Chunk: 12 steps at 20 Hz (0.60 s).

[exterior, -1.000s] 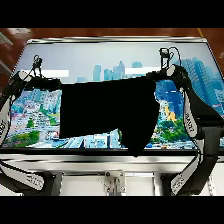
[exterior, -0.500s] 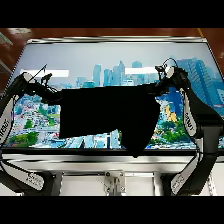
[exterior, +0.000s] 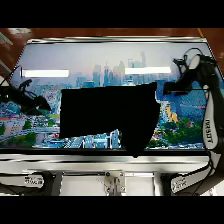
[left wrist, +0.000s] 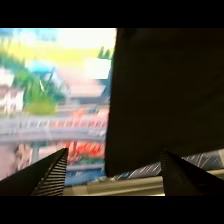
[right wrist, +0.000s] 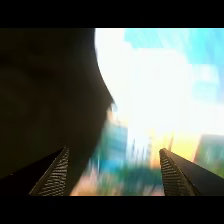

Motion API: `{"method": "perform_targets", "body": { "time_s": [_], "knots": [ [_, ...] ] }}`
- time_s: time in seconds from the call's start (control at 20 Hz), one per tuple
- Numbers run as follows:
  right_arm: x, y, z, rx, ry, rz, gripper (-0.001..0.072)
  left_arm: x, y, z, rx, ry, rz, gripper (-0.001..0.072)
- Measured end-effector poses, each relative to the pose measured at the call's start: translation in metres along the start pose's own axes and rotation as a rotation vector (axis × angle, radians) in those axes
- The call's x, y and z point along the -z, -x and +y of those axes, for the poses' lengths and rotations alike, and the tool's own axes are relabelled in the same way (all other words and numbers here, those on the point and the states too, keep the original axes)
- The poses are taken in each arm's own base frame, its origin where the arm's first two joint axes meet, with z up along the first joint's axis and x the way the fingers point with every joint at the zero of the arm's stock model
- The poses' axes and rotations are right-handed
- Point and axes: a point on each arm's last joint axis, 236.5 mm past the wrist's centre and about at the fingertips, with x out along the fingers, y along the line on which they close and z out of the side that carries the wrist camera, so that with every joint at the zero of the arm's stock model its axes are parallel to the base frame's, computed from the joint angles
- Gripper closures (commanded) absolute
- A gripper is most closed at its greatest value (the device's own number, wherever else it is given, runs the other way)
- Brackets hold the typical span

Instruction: Fold the shirts.

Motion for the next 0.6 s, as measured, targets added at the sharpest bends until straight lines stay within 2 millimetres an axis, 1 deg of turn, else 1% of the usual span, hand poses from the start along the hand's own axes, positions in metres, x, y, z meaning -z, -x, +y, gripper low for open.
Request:
{"method": "perform_targets", "body": {
  "time_s": [0.05,0.15,0.25,0.3,0.4,0.5,0.6],
  "knots": [
    [0.016,-0.001,-0.004,-0.057,-0.051,0.032,0.0039,0.021,-0.007,0.006,0.013,0.022,0.022,0.0030],
    [0.041,-0.003,0.001,-0.204,-0.138,0.059,0.0040,0.058,-0.025,0.012,0.065,0.068,0.042,0.0030],
    [0.056,-0.004,0.002,-0.295,-0.208,0.055,0.0040,0.081,-0.045,0.011,0.115,0.104,0.033,0.0030],
    [0.060,-0.005,0.002,-0.319,-0.232,0.047,0.0039,0.089,-0.054,0.010,0.134,0.120,0.033,0.0030],
    [0.065,-0.007,0.004,-0.356,-0.256,0.036,0.0040,0.097,-0.067,0.009,0.158,0.146,0.019,0.0032],
    [0.066,-0.008,0.003,-0.369,-0.273,0.023,0.0040,0.096,-0.076,0.005,0.181,0.167,-0.010,0.0049],
    [0.067,-0.008,0.003,-0.379,-0.280,0.018,0.0040,0.093,-0.082,0.000,0.192,0.171,-0.035,0.0050]
  ]
}}
